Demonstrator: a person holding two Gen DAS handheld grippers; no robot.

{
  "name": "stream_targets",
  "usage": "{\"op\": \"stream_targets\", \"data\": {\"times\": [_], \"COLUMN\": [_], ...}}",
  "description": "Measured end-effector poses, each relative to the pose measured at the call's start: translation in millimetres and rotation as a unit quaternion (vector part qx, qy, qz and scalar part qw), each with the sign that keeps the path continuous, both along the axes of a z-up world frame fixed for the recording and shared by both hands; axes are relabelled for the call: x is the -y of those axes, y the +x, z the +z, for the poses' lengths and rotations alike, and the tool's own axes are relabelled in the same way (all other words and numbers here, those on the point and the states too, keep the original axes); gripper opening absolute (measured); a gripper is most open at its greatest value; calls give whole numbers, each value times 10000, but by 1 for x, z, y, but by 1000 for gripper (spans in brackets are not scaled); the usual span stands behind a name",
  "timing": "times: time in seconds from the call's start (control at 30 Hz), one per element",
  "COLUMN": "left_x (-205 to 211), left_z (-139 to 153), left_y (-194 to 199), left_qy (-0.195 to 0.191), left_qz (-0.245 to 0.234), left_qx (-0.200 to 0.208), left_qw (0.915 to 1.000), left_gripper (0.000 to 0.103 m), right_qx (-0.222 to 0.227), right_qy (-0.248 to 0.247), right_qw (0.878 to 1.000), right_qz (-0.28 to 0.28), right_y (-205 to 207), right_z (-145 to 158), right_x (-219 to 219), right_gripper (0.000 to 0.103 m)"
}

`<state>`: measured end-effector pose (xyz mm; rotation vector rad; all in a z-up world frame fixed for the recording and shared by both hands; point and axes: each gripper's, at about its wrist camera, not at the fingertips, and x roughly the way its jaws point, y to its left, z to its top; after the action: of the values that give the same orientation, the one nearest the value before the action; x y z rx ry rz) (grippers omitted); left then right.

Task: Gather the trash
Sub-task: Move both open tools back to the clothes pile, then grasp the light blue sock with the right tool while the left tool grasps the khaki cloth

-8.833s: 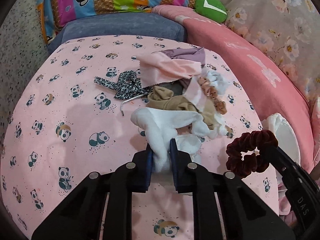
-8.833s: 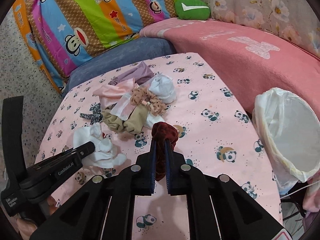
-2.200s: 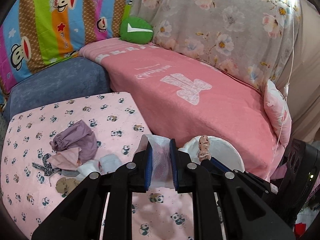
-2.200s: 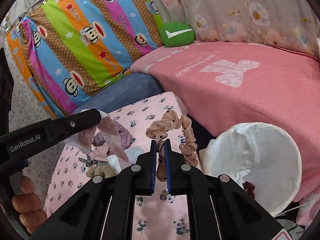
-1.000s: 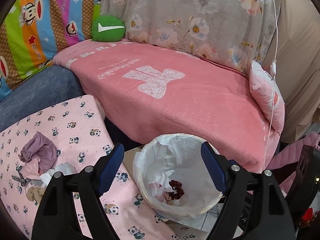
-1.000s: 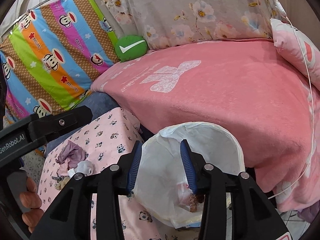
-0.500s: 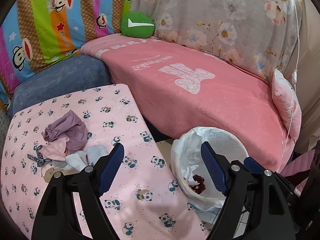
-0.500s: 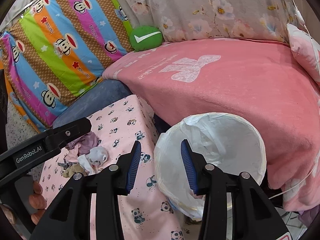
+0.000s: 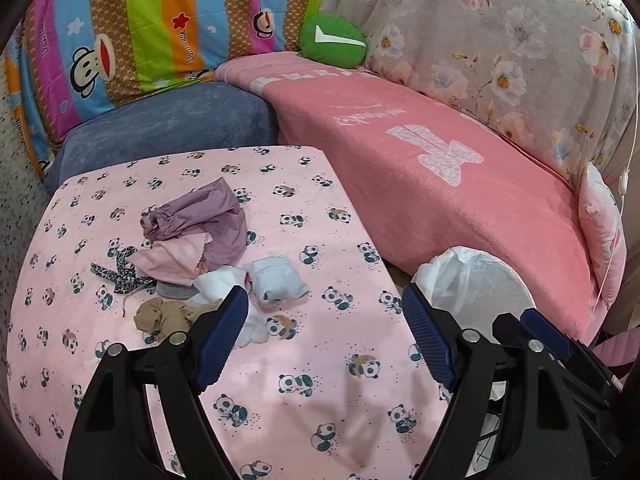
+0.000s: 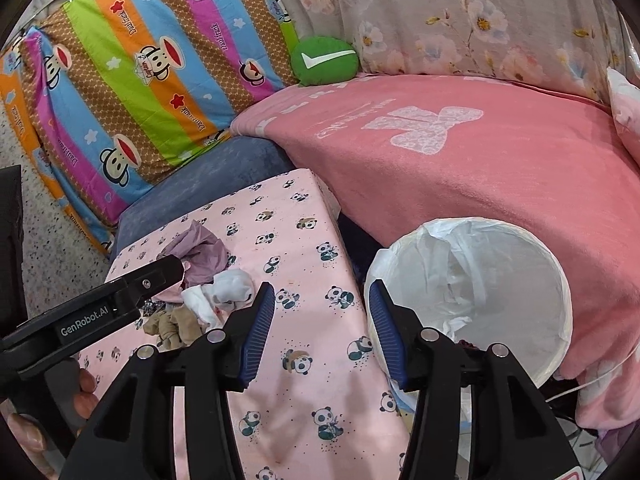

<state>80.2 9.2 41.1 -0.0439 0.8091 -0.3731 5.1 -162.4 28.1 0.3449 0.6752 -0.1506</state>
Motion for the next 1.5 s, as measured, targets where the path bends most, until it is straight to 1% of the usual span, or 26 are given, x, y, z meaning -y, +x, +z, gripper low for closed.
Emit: {"op": "stream_targets", "data": {"times": [0.1, 0.17, 0.23, 0.3, 0.33, 0.5, 0.73, 0.87, 1.1, 1.13, 1.17, 1.2, 1.27, 1.37, 1.4, 1.47, 1.5], "left_x": [-14, -26, -38, -50, -56, -89, -122, -131, -133, -133, -131, -131, -129, -126, -126, -126, -126], "left_z": [-7, -13, -19, -26, -30, -53, -82, -94, -110, -112, -113, -114, -117, -119, -119, -118, -116], "left_y": [3, 6, 9, 12, 14, 26, 42, 52, 65, 67, 69, 69, 71, 71, 70, 70, 69], "left_qy": [-10, -35, -33, -13, -4, -36, -115, -280, -563, -627, -680, -726, -824, -877, -888, -920, -904], "left_qz": [129, 255, 389, 507, 572, 864, 1146, 1203, 1085, 1059, 1008, 953, 826, 731, 711, 686, 689], "left_qx": [-80, -154, -215, -274, -317, -615, -963, -1154, -1371, -1400, -1428, -1461, -1541, -1560, -1560, -1539, -1516], "left_qw": [9999, 9995, 9990, 9983, 9979, 9944, 9887, 9856, 9830, 9825, 9823, 9820, 9812, 9811, 9812, 9814, 9819], "left_gripper": [76, 83, 86, 88, 89, 89, 89, 89, 88, 84, 78, 74, 62, 50, 49, 45, 45], "right_qx": [-33, -75, -110, -136, -159, -262, -497, -609, -782, -801, -839, -879, -975, -1156, -1205, -1211, -1181], "right_qy": [-31, -70, -102, -125, -136, -55, -12, -2, -57, -63, -56, -51, -66, 31, 84, 86, 32], "right_qw": [10000, 9999, 9997, 9996, 9995, 9988, 9966, 9954, 9939, 9938, 9935, 9932, 9925, 9902, 9890, 9881, 9884], "right_qz": [62, 121, 176, 217, 253, 416, 654, 733, 772, 765, 764, 761, 740, 779, 851, 946, 957], "right_y": [5, 10, 15, 20, 24, 44, 90, 116, 158, 161, 167, 170, 175, 177, 177, 174, 172], "right_z": [0, -1, -2, -5, -8, -19, -44, -57, -78, -79, -84, -88, -97, -111, -116, -120, -119], "right_x": [-10, -18, -24, -32, -38, -56, -83, -94, -108, -108, -109, -109, -109, -108, -108, -110, -111], "right_gripper": [53, 53, 55, 60, 60, 65, 65, 65, 65, 65, 65, 65, 65, 64, 55, 40, 37]}}
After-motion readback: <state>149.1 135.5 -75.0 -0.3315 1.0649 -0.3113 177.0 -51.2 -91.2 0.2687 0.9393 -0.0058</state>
